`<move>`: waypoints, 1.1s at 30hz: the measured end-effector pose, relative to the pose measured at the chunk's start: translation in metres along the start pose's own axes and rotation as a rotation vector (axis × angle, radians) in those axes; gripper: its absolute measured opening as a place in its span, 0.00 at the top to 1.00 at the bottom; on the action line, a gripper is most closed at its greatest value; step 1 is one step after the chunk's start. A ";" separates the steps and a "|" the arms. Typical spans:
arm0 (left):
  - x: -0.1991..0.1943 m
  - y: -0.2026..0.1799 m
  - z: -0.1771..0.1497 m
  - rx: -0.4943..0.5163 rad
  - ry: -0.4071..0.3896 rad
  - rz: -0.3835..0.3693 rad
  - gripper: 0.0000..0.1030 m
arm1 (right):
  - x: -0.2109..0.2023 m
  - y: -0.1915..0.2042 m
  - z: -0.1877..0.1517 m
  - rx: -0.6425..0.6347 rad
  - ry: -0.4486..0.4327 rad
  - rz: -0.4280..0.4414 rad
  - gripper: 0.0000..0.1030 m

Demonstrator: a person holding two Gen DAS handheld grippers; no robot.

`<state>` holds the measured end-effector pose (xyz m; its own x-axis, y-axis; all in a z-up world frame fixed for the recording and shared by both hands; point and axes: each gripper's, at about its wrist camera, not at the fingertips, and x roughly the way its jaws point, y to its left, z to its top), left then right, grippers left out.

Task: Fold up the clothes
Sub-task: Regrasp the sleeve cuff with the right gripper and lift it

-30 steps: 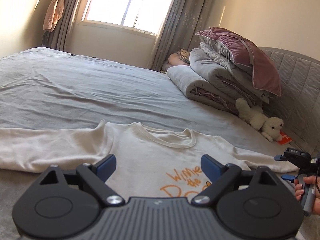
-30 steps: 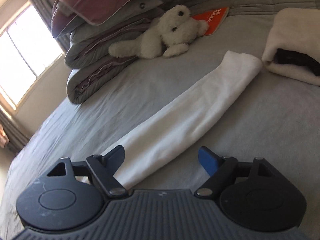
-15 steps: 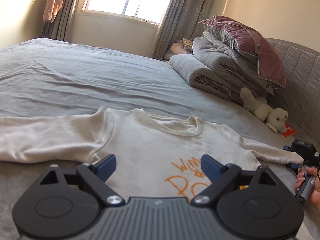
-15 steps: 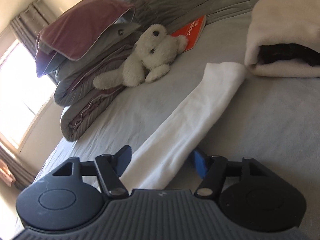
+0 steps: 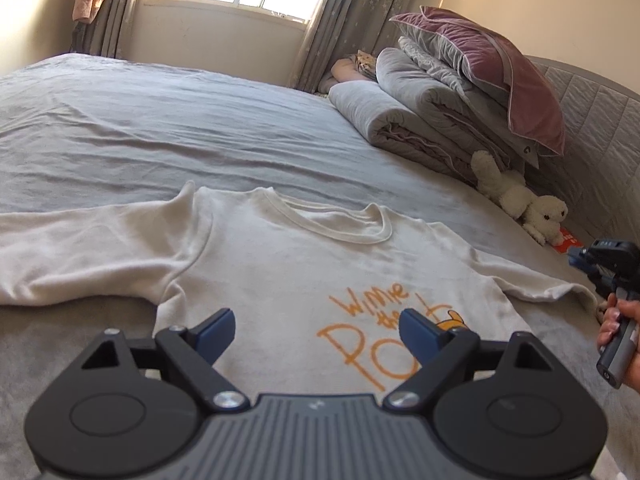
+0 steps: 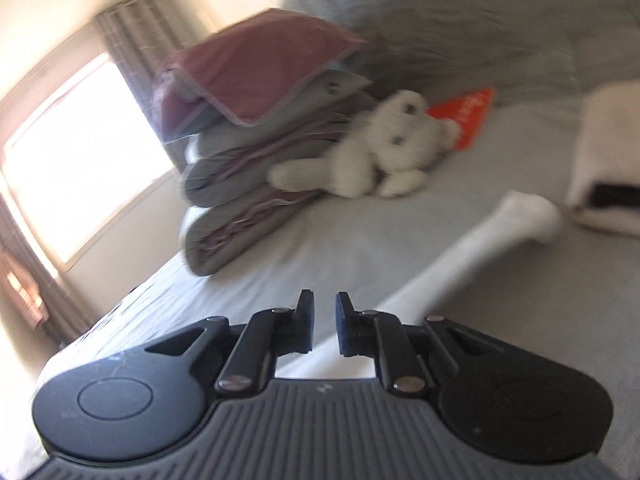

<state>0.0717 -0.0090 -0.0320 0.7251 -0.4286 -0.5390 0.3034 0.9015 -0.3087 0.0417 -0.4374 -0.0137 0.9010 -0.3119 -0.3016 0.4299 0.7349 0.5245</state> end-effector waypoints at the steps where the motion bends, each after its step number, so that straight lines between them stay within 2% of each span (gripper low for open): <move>1: 0.000 0.001 0.000 -0.008 0.006 0.002 0.13 | -0.003 0.005 0.000 -0.015 -0.001 0.016 0.87; 5: -0.001 0.004 0.001 -0.042 0.021 0.004 0.13 | -0.008 0.016 0.001 -0.027 0.017 0.047 0.88; 7: -0.003 0.005 0.000 -0.050 0.023 0.002 0.13 | -0.006 0.014 0.001 -0.010 0.045 0.023 0.87; 10: -0.004 0.005 0.000 -0.039 0.021 0.010 0.13 | -0.001 0.004 0.000 0.044 0.096 -0.041 0.67; 11: -0.004 0.005 0.000 -0.036 0.021 0.012 0.13 | -0.001 0.001 0.000 0.048 0.098 -0.076 0.45; 12: -0.005 0.005 0.000 -0.033 0.021 0.014 0.13 | -0.001 0.000 -0.001 0.033 0.090 -0.119 0.30; 16: -0.002 0.005 0.001 -0.036 0.027 0.013 0.13 | 0.003 -0.001 -0.003 -0.045 0.085 -0.297 0.26; 18: 0.000 0.004 0.000 -0.036 0.032 0.013 0.13 | 0.008 -0.008 -0.006 -0.033 0.099 -0.373 0.26; 21: 0.003 0.002 -0.002 -0.021 0.036 0.019 0.13 | 0.015 -0.025 -0.012 0.032 0.132 -0.407 0.25; 25: 0.003 0.000 -0.003 0.013 0.034 0.028 0.13 | 0.017 -0.037 -0.014 0.072 0.095 -0.362 0.24; 28: 0.004 -0.002 -0.005 0.034 0.033 0.035 0.13 | 0.021 -0.047 -0.015 0.106 0.072 -0.311 0.29; 31: 0.007 -0.003 -0.006 0.041 0.032 0.036 0.13 | 0.024 -0.051 -0.016 0.112 0.061 -0.282 0.47; 32: 0.007 -0.003 -0.006 0.043 0.031 0.036 0.13 | 0.025 -0.052 -0.016 0.116 0.065 -0.272 0.67; 33: 0.007 -0.003 -0.005 0.045 0.030 0.036 0.13 | 0.027 -0.053 -0.015 0.128 0.077 -0.261 0.91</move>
<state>0.0727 -0.0152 -0.0393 0.7177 -0.3968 -0.5722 0.3053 0.9179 -0.2535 0.0418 -0.4758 -0.0620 0.7544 -0.4300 -0.4959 0.6543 0.5524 0.5164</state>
